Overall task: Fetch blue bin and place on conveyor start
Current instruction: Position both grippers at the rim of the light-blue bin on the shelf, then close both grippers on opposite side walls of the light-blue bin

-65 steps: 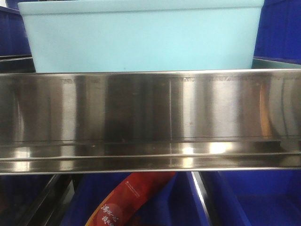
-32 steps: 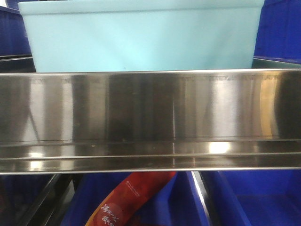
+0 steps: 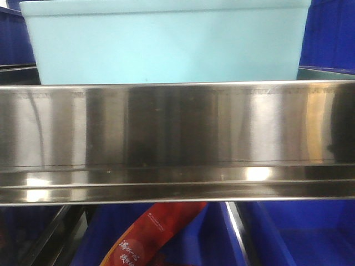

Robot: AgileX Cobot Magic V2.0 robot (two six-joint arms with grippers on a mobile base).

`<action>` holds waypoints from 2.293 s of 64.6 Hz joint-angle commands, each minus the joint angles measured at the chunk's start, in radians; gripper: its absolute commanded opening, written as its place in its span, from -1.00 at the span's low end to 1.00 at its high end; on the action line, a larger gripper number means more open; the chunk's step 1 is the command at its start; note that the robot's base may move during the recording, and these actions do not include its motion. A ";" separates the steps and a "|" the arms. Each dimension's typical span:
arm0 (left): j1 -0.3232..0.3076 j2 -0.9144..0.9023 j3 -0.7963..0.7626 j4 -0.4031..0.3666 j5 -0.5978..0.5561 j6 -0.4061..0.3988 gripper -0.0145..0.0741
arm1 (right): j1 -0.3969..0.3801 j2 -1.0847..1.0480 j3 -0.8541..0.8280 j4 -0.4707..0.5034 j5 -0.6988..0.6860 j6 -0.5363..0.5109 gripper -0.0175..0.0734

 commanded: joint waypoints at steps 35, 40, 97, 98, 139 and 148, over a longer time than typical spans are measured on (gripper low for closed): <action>0.037 0.192 -0.141 0.015 0.115 -0.026 0.09 | -0.003 0.304 -0.334 -0.108 0.223 0.038 -0.24; 0.049 0.210 -0.141 0.015 0.113 -0.026 0.09 | -0.011 0.320 -0.334 -0.106 0.210 0.019 -0.05; 0.099 0.352 -0.141 -0.093 0.142 0.019 0.07 | -0.035 0.460 -0.334 -0.033 0.249 0.019 -0.05; 0.099 0.352 -0.141 -0.093 0.142 0.019 0.07 | -0.035 0.460 -0.334 -0.033 0.251 0.019 -0.05; 0.099 0.352 -0.141 -0.093 0.144 0.019 0.07 | -0.035 0.432 -0.334 -0.042 0.245 -0.002 -0.05; 0.099 0.352 -0.141 -0.093 0.144 0.019 0.07 | -0.035 0.430 -0.334 -0.059 0.250 -0.004 -0.05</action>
